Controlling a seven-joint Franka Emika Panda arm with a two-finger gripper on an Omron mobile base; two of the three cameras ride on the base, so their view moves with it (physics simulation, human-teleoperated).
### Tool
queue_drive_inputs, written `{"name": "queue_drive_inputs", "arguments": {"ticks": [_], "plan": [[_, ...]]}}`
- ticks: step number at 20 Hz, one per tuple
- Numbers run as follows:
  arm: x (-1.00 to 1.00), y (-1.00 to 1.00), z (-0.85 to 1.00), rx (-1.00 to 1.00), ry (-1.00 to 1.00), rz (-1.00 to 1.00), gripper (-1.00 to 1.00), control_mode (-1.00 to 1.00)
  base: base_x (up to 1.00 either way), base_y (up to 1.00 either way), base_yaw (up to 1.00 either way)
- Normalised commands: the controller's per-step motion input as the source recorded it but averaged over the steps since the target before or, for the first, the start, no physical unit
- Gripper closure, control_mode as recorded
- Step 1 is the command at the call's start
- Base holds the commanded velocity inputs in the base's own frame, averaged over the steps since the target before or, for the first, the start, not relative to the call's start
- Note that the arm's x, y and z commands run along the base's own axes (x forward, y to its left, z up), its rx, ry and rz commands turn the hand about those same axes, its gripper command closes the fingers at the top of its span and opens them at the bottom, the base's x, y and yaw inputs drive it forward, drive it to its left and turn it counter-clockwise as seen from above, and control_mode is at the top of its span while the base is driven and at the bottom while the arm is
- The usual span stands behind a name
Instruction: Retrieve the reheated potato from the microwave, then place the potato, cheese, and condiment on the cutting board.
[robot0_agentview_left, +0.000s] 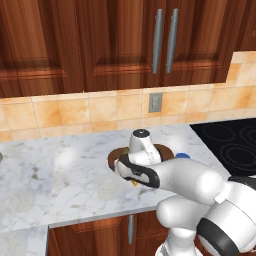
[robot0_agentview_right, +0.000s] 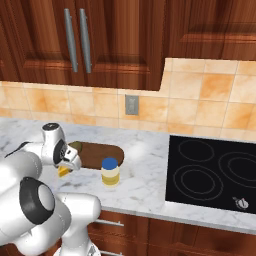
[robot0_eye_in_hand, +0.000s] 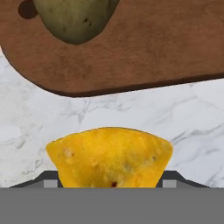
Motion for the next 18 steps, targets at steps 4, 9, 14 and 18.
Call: {"name": "queue_drive_inputs", "arguments": {"ticks": [4, 9, 14, 18], "plan": [[0.08, -0.31, 0.33, 0.0, 0.01, 0.0, 1.0, -1.0, 0.0, 0.0, 0.0], [0.27, -0.3, 0.15, 0.0, 0.06, 0.01, 1.0, -1.0, 0.0, 0.0, 0.0], [0.41, -0.26, 0.02, 0.0, 0.03, 0.05, 1.0, -1.0, 0.0, 0.0, 0.0], [0.44, -0.17, 0.04, 0.0, 0.0, 0.06, 1.0, -1.0, 0.0, 0.0, 0.0]]}}
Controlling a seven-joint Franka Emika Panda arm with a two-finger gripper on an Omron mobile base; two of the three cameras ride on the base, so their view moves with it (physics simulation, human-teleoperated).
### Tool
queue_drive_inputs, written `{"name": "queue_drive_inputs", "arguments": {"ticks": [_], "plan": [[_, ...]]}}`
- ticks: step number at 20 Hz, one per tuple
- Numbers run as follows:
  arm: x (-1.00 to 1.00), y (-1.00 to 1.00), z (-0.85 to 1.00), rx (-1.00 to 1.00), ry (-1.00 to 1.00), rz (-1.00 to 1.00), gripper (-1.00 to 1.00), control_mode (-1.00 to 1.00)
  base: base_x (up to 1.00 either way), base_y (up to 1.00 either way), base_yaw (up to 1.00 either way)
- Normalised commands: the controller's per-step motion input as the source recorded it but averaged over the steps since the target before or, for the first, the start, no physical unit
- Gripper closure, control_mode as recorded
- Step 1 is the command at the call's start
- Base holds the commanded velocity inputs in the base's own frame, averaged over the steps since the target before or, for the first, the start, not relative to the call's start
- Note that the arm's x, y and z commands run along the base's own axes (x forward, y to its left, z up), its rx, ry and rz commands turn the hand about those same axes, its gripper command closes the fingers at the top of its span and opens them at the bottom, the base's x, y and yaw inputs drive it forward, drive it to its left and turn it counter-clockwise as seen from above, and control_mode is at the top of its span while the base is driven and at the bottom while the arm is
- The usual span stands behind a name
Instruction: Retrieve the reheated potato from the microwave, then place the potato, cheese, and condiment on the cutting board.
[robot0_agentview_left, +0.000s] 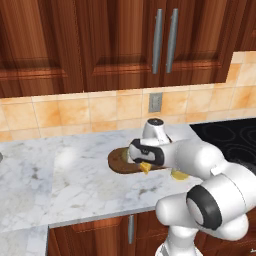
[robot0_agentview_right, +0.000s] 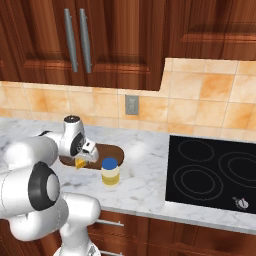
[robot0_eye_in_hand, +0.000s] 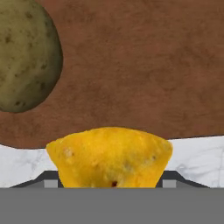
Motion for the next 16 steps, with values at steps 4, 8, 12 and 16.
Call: {"name": "queue_drive_inputs", "arguments": {"ticks": [4, 8, 12, 16], "plan": [[0.38, -0.13, 0.01, 0.0, 0.01, 0.03, 1.0, -1.0, 0.0, 0.0, 0.0], [0.42, -0.08, 0.0, 0.0, 0.01, 0.0, 1.0, -1.0, 0.0, 0.0, 0.0], [0.45, -0.01, 0.0, 0.0, 0.01, 0.0, 1.0, -1.0, 0.0, 0.0, 0.0], [0.35, 0.0, -0.03, -0.02, 0.03, 0.0, 1.0, -1.0, 0.0, 0.0, 0.0]]}}
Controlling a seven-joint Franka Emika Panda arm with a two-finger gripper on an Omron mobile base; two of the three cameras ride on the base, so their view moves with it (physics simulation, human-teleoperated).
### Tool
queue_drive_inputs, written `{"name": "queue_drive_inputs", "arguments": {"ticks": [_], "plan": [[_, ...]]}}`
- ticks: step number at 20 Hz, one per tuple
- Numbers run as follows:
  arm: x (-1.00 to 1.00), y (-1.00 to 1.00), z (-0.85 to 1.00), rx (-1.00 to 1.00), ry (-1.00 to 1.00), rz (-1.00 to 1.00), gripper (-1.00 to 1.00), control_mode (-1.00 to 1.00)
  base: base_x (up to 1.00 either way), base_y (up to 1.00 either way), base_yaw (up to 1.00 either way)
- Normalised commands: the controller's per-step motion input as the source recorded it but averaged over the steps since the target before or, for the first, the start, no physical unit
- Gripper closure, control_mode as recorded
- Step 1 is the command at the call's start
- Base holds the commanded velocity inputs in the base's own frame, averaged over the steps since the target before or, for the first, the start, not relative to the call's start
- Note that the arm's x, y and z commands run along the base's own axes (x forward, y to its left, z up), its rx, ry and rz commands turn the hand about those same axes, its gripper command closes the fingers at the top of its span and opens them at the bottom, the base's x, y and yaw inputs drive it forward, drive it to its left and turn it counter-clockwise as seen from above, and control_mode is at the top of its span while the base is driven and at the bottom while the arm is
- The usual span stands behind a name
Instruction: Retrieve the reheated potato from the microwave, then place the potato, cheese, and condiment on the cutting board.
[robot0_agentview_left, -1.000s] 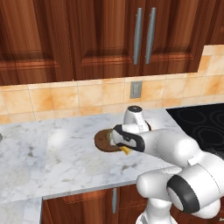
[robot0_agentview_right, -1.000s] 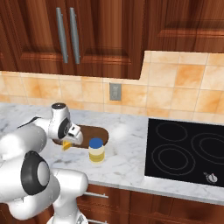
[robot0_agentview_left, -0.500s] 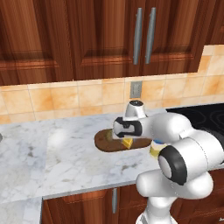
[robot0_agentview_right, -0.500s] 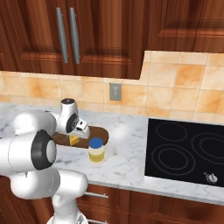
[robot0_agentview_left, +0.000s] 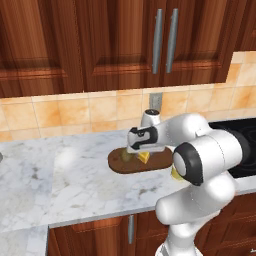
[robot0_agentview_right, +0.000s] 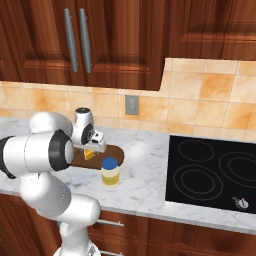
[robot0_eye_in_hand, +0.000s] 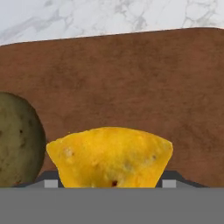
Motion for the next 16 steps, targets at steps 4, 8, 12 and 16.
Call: {"name": "queue_drive_inputs", "arguments": {"ticks": [4, 8, 12, 16], "plan": [[0.27, -0.02, -0.09, -0.04, 0.04, 0.0, 1.0, -1.0, 0.0, 0.0, 0.0], [0.27, 0.0, -0.19, -0.04, 0.05, 0.0, 1.0, -1.0, 0.0, 0.0, 0.0], [0.19, -0.01, -0.2, -0.01, 0.03, 0.0, 1.0, -1.0, 0.0, 0.0, 0.0], [0.03, -0.03, -0.18, 0.0, 0.02, 0.0, 1.0, -1.0, 0.0, 0.0, 0.0]]}}
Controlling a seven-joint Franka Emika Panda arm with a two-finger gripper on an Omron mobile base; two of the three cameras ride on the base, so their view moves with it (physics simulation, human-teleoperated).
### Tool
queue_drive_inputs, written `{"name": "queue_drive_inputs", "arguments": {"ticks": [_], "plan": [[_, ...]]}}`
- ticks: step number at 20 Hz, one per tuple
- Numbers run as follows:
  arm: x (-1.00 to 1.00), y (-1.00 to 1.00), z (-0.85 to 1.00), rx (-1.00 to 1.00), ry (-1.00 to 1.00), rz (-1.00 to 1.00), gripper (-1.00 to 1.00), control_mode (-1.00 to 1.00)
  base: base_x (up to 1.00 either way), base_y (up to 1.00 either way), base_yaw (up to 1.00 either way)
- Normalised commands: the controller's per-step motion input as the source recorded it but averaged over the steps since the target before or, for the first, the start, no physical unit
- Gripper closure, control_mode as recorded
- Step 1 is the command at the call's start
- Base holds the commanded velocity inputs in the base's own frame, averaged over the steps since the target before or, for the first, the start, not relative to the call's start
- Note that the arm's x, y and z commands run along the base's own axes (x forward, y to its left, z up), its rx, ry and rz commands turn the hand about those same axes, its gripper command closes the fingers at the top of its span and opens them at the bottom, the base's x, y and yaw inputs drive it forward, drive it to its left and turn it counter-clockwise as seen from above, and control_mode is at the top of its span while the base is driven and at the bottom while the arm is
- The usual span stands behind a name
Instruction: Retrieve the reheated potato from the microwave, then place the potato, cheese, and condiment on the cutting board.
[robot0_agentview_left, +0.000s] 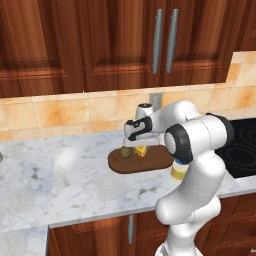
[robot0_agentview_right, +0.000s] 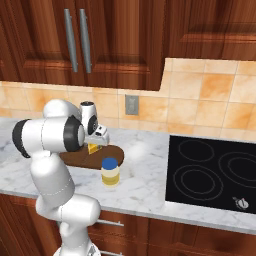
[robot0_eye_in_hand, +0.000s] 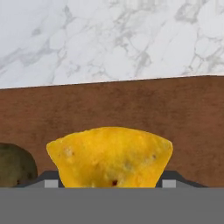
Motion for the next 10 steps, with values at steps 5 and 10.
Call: {"name": "queue_drive_inputs", "arguments": {"ticks": [5, 10], "plan": [[-0.21, -0.03, -0.27, -0.02, 0.01, 0.0, 1.0, -1.0, 0.0, 0.0, 0.0], [-0.3, -0.03, -0.27, -0.02, 0.0, 0.0, 1.0, -1.0, 0.0, 0.0, 0.0]]}}
